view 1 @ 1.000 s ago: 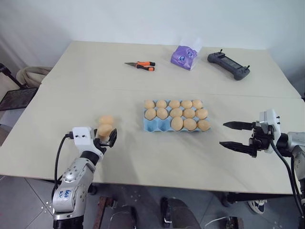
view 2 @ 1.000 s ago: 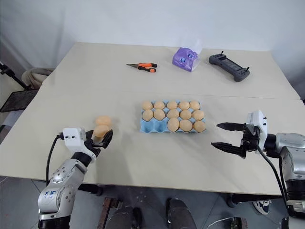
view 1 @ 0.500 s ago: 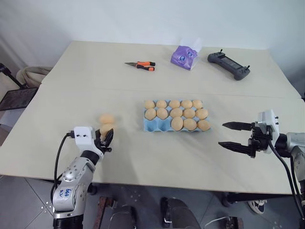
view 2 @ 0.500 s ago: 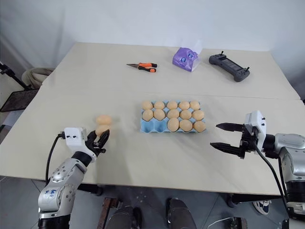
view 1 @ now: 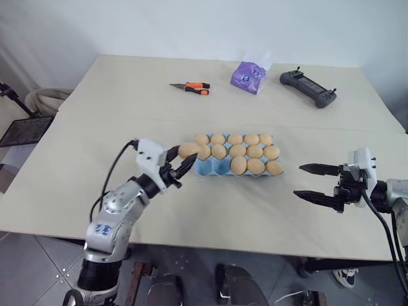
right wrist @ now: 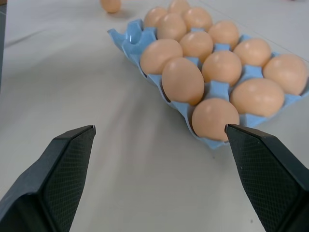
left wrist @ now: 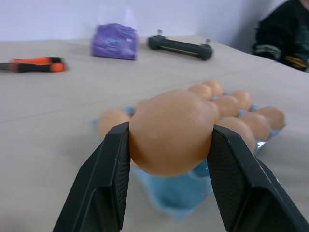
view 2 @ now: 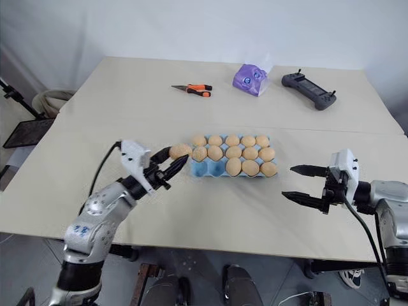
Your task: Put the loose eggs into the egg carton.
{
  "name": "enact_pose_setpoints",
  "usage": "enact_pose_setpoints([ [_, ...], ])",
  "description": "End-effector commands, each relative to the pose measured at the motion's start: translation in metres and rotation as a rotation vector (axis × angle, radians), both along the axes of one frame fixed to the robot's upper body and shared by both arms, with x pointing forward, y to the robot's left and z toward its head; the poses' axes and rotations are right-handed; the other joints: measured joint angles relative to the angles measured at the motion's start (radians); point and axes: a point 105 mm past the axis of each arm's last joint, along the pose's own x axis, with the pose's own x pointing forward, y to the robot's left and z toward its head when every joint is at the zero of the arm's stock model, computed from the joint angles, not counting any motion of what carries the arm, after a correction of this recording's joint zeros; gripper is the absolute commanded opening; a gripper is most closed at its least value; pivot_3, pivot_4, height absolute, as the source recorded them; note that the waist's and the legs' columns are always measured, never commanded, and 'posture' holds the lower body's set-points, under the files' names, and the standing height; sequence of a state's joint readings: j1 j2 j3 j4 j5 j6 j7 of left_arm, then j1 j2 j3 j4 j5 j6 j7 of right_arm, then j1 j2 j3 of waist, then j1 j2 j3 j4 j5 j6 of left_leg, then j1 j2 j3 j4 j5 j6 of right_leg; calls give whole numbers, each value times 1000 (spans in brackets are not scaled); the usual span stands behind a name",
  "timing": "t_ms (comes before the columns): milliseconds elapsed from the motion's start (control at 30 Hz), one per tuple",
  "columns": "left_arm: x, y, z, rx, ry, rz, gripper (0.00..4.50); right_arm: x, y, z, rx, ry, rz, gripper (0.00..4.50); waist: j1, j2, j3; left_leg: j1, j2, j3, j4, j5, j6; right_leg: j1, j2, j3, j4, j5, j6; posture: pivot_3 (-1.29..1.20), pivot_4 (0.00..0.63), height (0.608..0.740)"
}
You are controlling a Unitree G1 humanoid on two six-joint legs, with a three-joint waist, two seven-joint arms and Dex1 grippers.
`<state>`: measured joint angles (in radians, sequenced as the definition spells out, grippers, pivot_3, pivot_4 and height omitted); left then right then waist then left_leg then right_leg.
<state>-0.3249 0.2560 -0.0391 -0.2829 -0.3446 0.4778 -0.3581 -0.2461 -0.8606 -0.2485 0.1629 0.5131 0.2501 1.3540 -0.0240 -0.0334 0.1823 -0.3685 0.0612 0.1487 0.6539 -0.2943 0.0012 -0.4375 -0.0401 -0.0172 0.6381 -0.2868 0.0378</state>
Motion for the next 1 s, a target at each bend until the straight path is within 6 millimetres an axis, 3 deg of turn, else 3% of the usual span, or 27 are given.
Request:
enact_pose_setpoints([
  [33,8,-18,4,6,-38,-49,2154,-4,-3,13,5,-50,-16,4500,-3,0,0,0,0,0,0,0,0,0,0,0,0,0,0,0,150,740],
  [267,29,-51,-1,4,-46,-115,2154,-11,-3,12,11,-52,-41,4500,-2,0,0,0,0,0,1,0,0,0,0,0,0,0,1,0,150,740],
  [533,34,-58,-5,6,-31,-131,2154,-14,-4,11,13,-53,-63,4500,-2,0,0,0,0,0,1,0,0,0,0,0,0,1,1,0,150,740],
  [633,32,-58,-6,10,-27,-132,2839,-14,-4,11,13,-53,-67,4500,-2,0,0,0,0,0,1,0,0,0,0,0,0,1,1,0,150,740],
  [800,27,-58,-3,12,-33,-136,4487,-13,-3,11,13,-52,-66,4500,-2,0,0,0,0,0,1,0,0,0,0,0,0,1,1,0,150,740],
  [1000,22,-49,5,15,-61,-101,4487,-10,-2,11,12,-49,-58,4500,-2,0,0,0,0,0,1,1,0,0,0,1,0,1,2,0,150,740],
])
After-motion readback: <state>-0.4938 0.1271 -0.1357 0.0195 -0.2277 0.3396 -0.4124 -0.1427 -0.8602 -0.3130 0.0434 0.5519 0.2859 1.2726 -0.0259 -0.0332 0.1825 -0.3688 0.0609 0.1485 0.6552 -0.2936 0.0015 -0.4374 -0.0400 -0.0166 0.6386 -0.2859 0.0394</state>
